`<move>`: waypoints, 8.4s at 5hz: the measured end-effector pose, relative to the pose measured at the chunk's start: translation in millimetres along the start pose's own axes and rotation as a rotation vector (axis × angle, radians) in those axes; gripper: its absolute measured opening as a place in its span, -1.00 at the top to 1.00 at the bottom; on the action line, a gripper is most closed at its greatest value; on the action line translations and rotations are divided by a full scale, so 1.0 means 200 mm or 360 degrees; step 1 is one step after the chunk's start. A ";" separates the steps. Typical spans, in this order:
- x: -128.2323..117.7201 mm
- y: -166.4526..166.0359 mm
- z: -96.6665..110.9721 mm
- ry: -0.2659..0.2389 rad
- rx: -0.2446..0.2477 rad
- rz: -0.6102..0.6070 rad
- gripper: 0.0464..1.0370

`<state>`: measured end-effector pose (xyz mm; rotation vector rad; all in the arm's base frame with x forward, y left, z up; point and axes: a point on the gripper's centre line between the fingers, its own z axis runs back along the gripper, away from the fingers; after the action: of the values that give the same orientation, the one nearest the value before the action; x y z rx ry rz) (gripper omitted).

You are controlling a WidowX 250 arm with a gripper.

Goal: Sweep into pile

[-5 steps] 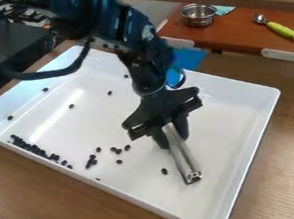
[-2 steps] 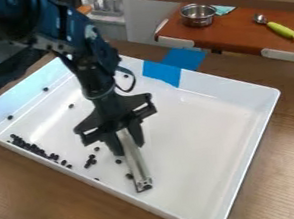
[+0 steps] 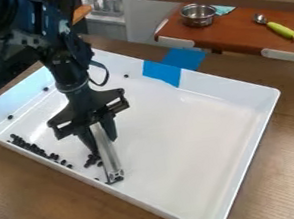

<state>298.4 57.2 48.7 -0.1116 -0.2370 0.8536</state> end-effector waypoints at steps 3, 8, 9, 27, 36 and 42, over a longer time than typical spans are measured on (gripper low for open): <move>0.09 0.01 0.09 0.0031 -0.0062 0.0127 0.36; 0.69 -0.43 0.07 0.0003 -0.0344 0.0928 0.36; 0.70 -0.50 0.03 -0.0074 -0.0313 0.0966 0.36; 0.45 -0.09 0.13 -0.0102 -0.0113 0.1102 0.36; 0.63 -0.43 -0.18 -0.0302 0.0002 0.0991 0.36; 0.23 0.24 0.10 -0.0168 0.0234 0.1040 0.36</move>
<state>287.4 122.7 66.8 -0.0027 -0.2381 1.5262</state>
